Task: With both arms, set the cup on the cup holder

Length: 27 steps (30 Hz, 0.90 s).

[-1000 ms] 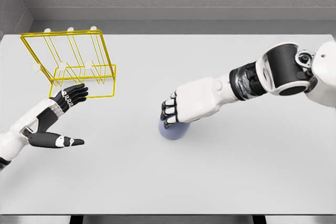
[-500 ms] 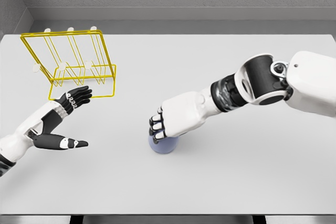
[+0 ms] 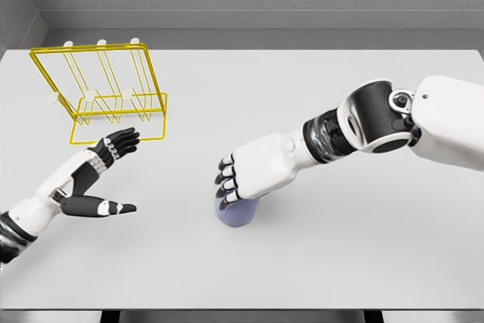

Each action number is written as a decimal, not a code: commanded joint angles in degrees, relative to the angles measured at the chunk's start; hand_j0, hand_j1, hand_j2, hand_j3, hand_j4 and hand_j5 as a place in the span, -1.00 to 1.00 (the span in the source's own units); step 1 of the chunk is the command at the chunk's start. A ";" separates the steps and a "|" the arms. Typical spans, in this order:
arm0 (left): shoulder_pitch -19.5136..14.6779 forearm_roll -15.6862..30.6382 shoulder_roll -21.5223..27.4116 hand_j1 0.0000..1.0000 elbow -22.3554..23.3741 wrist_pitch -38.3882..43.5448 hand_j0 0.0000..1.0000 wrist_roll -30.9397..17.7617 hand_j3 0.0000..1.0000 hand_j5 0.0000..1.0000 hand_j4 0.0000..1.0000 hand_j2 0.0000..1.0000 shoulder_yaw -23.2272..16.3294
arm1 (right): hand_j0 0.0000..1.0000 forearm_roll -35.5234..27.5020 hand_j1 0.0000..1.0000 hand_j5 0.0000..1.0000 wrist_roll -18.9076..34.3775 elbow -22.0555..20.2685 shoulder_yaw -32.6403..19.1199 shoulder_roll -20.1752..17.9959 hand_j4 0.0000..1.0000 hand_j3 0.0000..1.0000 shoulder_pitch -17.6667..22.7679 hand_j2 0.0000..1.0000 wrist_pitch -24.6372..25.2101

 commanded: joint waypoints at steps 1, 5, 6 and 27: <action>0.00 -0.25 -1.00 1.00 0.30 0.00 1.00 0.00 1.00 1.00 1.00 1.00 0.00 | 1.00 -0.16 1.00 1.00 -0.05 0.00 -0.45 -0.23 1.00 1.00 0.00 1.00 0.07; 0.00 -0.69 -1.44 1.00 0.30 0.00 1.00 0.00 1.00 1.00 1.00 1.00 -0.44 | 1.00 -0.87 1.00 1.00 -0.05 -0.09 -0.54 -1.64 1.00 1.00 -0.26 1.00 0.07; 0.00 -0.78 -1.53 1.00 0.30 0.00 1.00 0.00 1.00 1.00 1.00 1.00 -0.71 | 1.00 -0.87 1.00 1.00 -0.05 -0.09 -0.54 -1.81 1.00 1.00 -0.26 1.00 0.07; -2.11 -4.47 -2.76 1.00 0.39 3.89 1.00 0.00 1.00 1.00 1.00 1.00 -0.79 | 1.00 -2.54 1.00 1.00 -6.56 -0.09 -9.59 -3.66 1.00 1.00 -0.09 1.00 0.07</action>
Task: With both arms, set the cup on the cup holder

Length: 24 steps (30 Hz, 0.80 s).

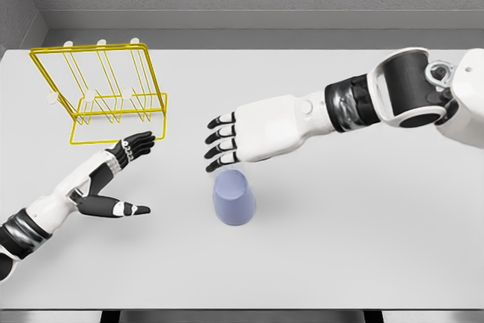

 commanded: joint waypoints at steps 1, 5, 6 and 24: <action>0.00 -0.29 -0.23 1.00 -0.03 0.29 1.00 0.00 1.00 1.00 1.00 1.00 0.03 | 1.00 -1.83 1.00 1.00 -1.13 0.07 -2.13 -0.79 1.00 1.00 0.00 1.00 0.11; -0.26 -0.37 -0.40 1.00 -0.03 0.29 1.00 0.00 1.00 1.00 1.00 1.00 0.03 | 1.00 -3.59 1.00 1.00 -1.13 0.16 -5.21 -6.06 1.00 1.00 0.62 1.00 0.11; -0.35 -0.37 -0.49 1.00 -0.03 0.38 1.00 0.00 1.00 1.00 1.00 1.00 0.03 | 1.00 -3.85 1.00 1.00 -1.13 0.25 -5.30 -7.47 1.00 1.00 0.62 1.00 0.11; -5.54 -9.86 -5.94 1.00 0.06 8.81 1.00 0.17 1.00 1.00 1.00 1.00 -3.66 | 1.00 -31.37 1.00 1.00 -1.75 6.57 -45.90 -19.61 1.00 1.00 39.81 1.00 0.11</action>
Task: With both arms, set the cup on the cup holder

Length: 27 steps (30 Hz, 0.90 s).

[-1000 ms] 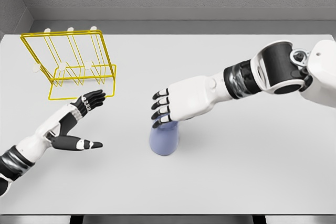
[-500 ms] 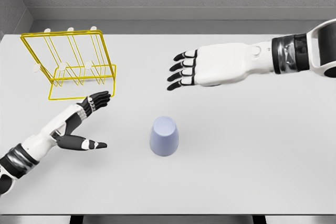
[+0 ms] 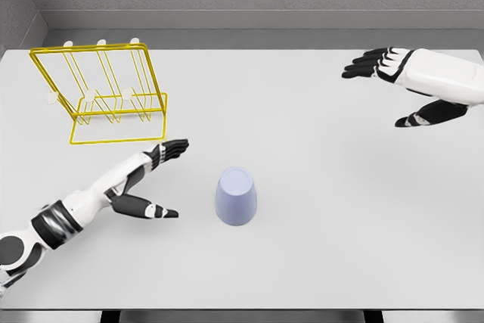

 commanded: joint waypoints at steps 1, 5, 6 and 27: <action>0.00 -1.21 -0.76 1.00 -0.39 1.14 1.00 0.01 1.00 1.00 1.00 1.00 -0.18 | 1.00 -3.02 1.00 1.00 -0.16 2.18 -2.55 3.25 1.00 1.00 0.18 1.00 0.14; 0.09 -2.17 -2.08 1.00 -0.74 1.32 1.00 0.01 1.00 1.00 1.00 1.00 -1.06 | 1.00 -2.22 1.00 1.00 0.45 2.98 -13.80 7.47 1.00 1.00 10.63 1.00 0.14; 0.09 -2.17 -2.08 1.00 -0.83 1.32 1.00 0.01 1.00 1.00 1.00 1.00 -1.06 | 1.00 -2.49 1.00 1.00 0.45 2.97 -15.38 7.64 1.00 1.00 12.74 1.00 0.14; -1.15 4.68 -7.44 1.00 -1.62 7.03 1.00 0.01 1.00 1.00 1.00 1.00 -1.77 | 1.00 -2.75 1.00 1.00 0.36 2.97 -18.81 11.95 1.00 1.00 17.75 1.00 0.14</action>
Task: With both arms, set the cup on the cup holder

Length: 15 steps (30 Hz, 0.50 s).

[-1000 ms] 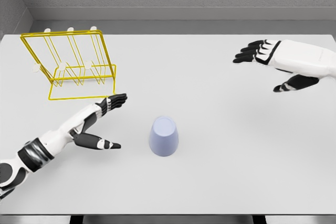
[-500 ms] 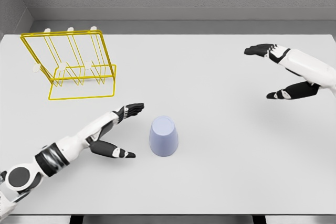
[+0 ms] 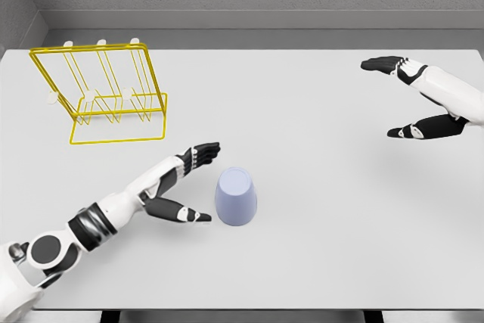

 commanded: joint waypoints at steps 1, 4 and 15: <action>0.00 1.52 -0.53 1.00 -0.05 1.56 1.00 -0.04 1.00 1.00 1.00 1.00 -0.04 | 1.00 -0.48 1.00 1.00 -0.03 0.07 -0.12 -0.05 1.00 1.00 0.00 1.00 0.13; -0.09 1.43 -1.14 1.00 0.04 1.65 1.00 -0.04 1.00 1.00 1.00 1.00 -0.04 | 1.00 -0.48 1.00 1.00 -0.03 0.33 -0.13 -0.14 1.00 1.00 0.09 1.00 0.13; -0.18 0.73 -2.37 1.00 -0.14 1.65 1.00 -0.04 1.00 1.00 1.00 1.00 -0.92 | 1.00 -0.48 1.00 1.00 -0.03 0.42 -0.13 -0.14 1.00 1.00 0.35 1.00 0.13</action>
